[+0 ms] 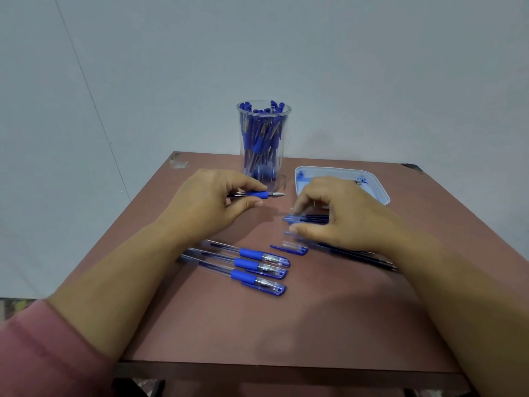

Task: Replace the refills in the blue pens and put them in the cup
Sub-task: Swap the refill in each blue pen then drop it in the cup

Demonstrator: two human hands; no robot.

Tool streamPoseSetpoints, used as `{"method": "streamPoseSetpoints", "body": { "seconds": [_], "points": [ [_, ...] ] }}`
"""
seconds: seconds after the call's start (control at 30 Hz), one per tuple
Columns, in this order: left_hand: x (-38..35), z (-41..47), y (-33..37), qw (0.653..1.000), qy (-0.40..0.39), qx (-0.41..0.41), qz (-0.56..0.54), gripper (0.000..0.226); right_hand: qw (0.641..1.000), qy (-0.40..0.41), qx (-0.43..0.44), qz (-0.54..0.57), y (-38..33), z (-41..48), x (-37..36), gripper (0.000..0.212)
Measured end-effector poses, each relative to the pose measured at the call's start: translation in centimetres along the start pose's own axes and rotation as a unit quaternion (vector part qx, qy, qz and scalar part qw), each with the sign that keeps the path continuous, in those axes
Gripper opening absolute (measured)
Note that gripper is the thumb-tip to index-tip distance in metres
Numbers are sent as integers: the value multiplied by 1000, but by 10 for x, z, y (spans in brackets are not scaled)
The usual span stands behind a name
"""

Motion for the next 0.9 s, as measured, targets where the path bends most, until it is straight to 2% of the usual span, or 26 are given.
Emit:
{"method": "streamPoseSetpoints", "body": {
  "seconds": [0.1,0.33,0.5,0.6,0.7,0.9],
  "points": [
    [0,0,-1,1000,-2,5,-2,27,996,-86,9,-21,-5,-2,-13,18],
    [-1,1,-2,1000,-6,4,-8,24,990,-137,17,-35,-9,-1,-29,13],
    [0,1,-2,1000,-5,7,-4,21,995,-96,-34,8,1,-1,-18,14],
    [-1,1,-2,1000,-8,8,-6,21,995,-22,-70,65,11,-4,2,13],
    [-2,-1,1,1000,-13,-1,-11,23,996,27,-58,65,10,-5,14,13],
    [-10,-5,10,999,-43,-6,-31,22,996,40,-24,75,4,4,1,11]
  ]
}}
Point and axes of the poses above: each hand's wrist, its own z-axis towards the middle knuckle, its own x-axis out of the back of the hand, y = z × x, the point moved 8 cm from there along z, towards the middle knuckle, and after that the axes turned 13 degrees about x, right-handed, at the moved point
